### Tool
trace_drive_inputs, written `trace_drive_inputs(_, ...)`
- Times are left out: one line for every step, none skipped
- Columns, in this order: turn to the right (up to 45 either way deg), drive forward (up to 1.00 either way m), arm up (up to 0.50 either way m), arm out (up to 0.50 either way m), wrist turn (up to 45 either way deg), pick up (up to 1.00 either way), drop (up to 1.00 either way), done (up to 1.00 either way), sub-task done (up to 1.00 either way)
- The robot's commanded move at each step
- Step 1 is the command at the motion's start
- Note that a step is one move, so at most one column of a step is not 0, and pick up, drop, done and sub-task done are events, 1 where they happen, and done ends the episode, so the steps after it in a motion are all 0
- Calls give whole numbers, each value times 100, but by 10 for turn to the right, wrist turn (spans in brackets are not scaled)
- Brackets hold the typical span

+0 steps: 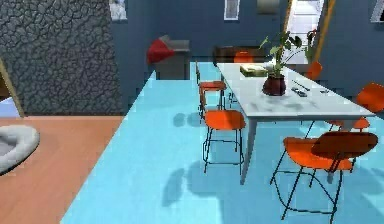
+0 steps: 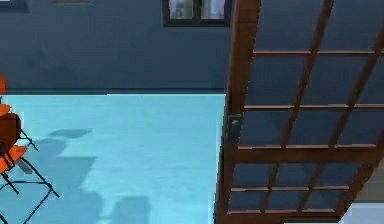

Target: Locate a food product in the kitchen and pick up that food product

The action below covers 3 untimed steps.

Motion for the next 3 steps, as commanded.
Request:
trace_drive_inputs(-450,0,0,0,0,0,0,0,0)
trace_drive_inputs(-90,0,0,0,0,0,0,0,0)
trace_drive_inputs(0,65,0,0,0,0,0,0,0)
